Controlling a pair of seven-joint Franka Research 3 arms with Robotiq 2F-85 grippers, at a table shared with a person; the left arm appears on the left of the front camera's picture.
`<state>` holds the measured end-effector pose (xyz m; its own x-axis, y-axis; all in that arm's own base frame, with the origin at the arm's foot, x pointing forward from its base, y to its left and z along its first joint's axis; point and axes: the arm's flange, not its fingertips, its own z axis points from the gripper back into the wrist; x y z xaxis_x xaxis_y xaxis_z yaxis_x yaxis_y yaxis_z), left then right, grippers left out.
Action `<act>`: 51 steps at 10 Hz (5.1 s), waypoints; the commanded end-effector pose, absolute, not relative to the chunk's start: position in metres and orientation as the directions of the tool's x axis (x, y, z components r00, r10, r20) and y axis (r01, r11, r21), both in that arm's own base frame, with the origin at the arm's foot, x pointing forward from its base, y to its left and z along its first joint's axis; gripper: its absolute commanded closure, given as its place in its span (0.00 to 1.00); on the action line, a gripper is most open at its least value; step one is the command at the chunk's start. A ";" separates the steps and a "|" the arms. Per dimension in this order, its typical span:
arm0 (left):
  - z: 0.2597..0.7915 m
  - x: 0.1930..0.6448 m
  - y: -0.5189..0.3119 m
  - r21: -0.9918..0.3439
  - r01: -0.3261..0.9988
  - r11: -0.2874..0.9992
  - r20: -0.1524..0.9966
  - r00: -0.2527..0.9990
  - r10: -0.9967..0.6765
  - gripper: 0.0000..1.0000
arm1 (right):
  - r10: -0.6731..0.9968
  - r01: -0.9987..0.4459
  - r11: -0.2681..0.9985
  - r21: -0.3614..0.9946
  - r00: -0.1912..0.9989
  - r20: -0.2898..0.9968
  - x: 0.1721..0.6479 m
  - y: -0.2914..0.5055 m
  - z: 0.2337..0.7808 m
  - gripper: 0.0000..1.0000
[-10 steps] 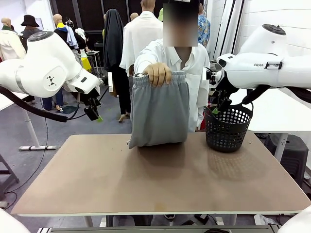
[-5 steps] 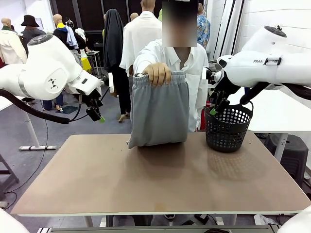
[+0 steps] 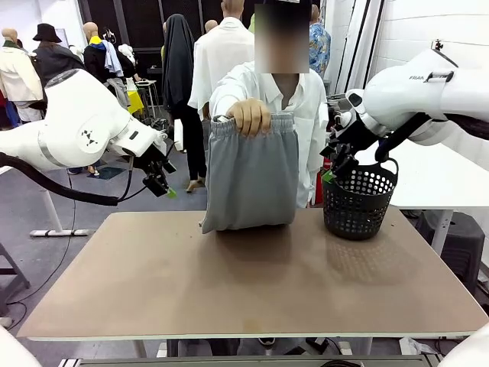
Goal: Fold the training pants.
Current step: Grab both ends of the Training pants handed by a person.
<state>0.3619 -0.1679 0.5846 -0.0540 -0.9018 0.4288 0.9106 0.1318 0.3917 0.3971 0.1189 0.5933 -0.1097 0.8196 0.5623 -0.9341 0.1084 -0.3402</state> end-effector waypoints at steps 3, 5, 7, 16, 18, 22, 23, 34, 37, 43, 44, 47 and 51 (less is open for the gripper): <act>0.580 0.360 -0.172 0.395 0.911 0.114 0.567 -0.145 -0.811 0.00 | 0.704 -0.949 0.070 -0.307 -0.171 0.689 0.395 0.118 0.580 0.00; 0.582 0.360 -0.177 0.399 0.907 0.134 0.617 -0.158 -0.771 0.00 | 0.650 -0.954 0.080 -0.289 -0.170 0.741 0.396 0.122 0.577 0.00; 0.583 0.359 -0.181 0.407 0.890 0.206 0.686 -0.149 -0.712 0.00 | 0.583 -0.956 0.093 -0.279 -0.175 0.793 0.396 0.125 0.575 0.00; 0.588 0.358 -0.187 0.367 0.884 0.290 0.756 -0.102 -0.647 0.00 | 0.552 -0.973 0.071 -0.217 -0.143 0.821 0.394 0.128 0.576 0.00; 0.587 0.368 -0.188 0.364 0.906 0.214 0.766 -0.160 -0.622 0.00 | 0.508 -0.961 0.094 -0.261 -0.179 0.843 0.394 0.130 0.579 0.00; 0.595 0.385 -0.188 0.389 0.900 0.196 0.779 -0.208 -0.591 0.00 | 0.488 -0.961 0.080 -0.265 -0.194 0.851 0.395 0.137 0.575 0.00; 0.596 0.389 -0.189 0.399 0.892 0.213 0.788 -0.215 -0.578 0.00 | 0.478 -0.966 0.067 -0.251 -0.190 0.857 0.395 0.136 0.573 0.00; 0.580 0.393 -0.217 0.249 0.947 0.202 0.906 -0.155 -0.394 0.00 | 0.329 -0.974 0.016 -0.227 -0.209 0.921 0.403 0.146 0.562 0.00; 0.575 0.397 -0.223 0.225 0.949 0.219 0.920 -0.133 -0.368 0.00 | 0.295 -0.973 0.001 -0.233 -0.222 0.929 0.403 0.149 0.559 0.00; 0.578 0.389 -0.226 0.212 0.962 0.173 0.927 -0.141 -0.349 0.00 | 0.246 -0.969 -0.006 -0.246 -0.240 0.939 0.405 0.150 0.560 0.00; 0.579 0.383 -0.225 0.213 0.966 0.145 0.925 -0.152 -0.349 0.00 | 0.248 -0.970 -0.007 -0.244 -0.238 0.939 0.406 0.149 0.560 0.00; 0.579 0.372 -0.225 0.212 0.967 0.138 0.927 -0.155 -0.341 0.00 | 0.236 -0.968 -0.007 -0.249 -0.243 0.941 0.408 0.149 0.562 0.00; 0.579 0.369 -0.238 0.221 0.958 0.182 0.938 -0.158 -0.307 0.00 | 0.199 -0.971 0.014 -0.237 -0.229 0.953 0.409 0.154 0.564 0.00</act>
<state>0.3688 -0.2351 0.5867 -0.1347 -0.3298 0.9344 0.9674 0.1605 0.1961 0.4022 0.1491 0.5644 -0.2119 0.2330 0.9491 -0.9749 0.0167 -0.2218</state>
